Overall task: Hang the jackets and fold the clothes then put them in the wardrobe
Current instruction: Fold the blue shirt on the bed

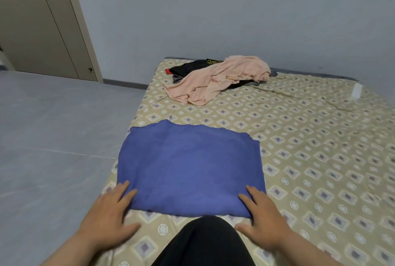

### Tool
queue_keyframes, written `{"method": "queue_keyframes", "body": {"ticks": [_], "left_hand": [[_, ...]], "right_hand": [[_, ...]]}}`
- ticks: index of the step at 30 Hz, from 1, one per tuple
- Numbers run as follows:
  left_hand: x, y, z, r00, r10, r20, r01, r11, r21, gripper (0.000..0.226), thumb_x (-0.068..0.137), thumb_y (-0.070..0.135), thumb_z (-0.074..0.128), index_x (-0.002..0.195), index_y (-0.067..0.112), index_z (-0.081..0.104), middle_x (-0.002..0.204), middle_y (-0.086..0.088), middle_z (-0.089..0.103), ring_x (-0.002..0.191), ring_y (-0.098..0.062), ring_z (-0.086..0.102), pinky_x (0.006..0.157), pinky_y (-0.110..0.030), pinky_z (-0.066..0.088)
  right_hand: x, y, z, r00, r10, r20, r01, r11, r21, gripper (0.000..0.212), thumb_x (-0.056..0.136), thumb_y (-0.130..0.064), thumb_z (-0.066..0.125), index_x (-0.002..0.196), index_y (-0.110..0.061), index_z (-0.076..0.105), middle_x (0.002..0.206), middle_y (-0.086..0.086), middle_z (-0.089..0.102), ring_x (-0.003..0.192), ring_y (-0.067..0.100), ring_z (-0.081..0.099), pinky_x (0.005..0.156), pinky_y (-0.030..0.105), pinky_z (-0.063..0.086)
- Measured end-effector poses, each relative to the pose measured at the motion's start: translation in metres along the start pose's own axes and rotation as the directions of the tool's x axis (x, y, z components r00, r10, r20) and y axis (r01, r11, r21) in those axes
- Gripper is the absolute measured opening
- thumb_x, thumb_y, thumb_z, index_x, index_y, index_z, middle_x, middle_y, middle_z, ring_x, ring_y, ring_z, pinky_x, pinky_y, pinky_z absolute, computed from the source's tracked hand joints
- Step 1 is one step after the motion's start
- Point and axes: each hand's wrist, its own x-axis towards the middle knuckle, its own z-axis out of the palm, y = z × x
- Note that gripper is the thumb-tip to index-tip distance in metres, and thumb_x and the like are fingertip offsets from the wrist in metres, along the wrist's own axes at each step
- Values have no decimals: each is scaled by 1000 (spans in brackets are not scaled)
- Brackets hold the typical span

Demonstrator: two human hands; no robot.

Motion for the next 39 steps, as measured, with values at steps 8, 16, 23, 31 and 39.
{"method": "queue_keyframes", "body": {"ticks": [8, 16, 23, 31, 39], "left_hand": [[32, 13, -52, 980, -180, -81, 180, 984, -10, 13, 88, 18, 52, 76, 24, 52, 97, -2, 65, 93, -28, 62, 67, -34, 44], [68, 26, -174, 777, -432, -458, 1, 729, -685, 27, 89, 8, 63, 64, 7, 52, 61, -12, 50, 58, -27, 42, 49, -27, 36], [81, 50, -256, 657, -442, -611, -253, 634, -731, 18, 90, 31, 58, 76, 20, 58, 72, 4, 57, 64, -13, 51, 60, -29, 43], [101, 48, -230, 771, -425, -475, -121, 634, -764, 20, 88, 23, 65, 70, 16, 62, 67, 3, 59, 59, -13, 49, 55, -27, 39], [133, 15, -167, 861, -487, -146, 171, 548, -819, 22, 91, 11, 64, 69, 10, 60, 59, -4, 49, 53, -21, 38, 50, -25, 28]], "right_hand": [[17, -6, -65, 979, 133, -157, -79, 947, 311, 22, 87, -8, 51, 77, -22, 64, 82, -4, 62, 80, 19, 59, 70, 29, 46], [31, -23, -195, 857, 312, -409, 121, 651, 750, 27, 82, 0, 53, 65, -18, 64, 59, -8, 60, 60, 12, 53, 55, 29, 40], [22, -41, -262, 811, 427, -399, 329, 231, 916, 15, 77, -10, 55, 77, -14, 70, 76, 6, 69, 72, 20, 63, 64, 32, 46], [38, -28, -244, 879, 359, -315, 211, 300, 930, 22, 87, 0, 59, 87, -16, 75, 83, 1, 77, 75, 15, 70, 68, 28, 54], [92, -5, -196, 913, 387, -128, -116, 549, 828, 2, 87, -9, 70, 87, -7, 71, 87, 8, 72, 73, 18, 62, 62, 30, 45]]}}
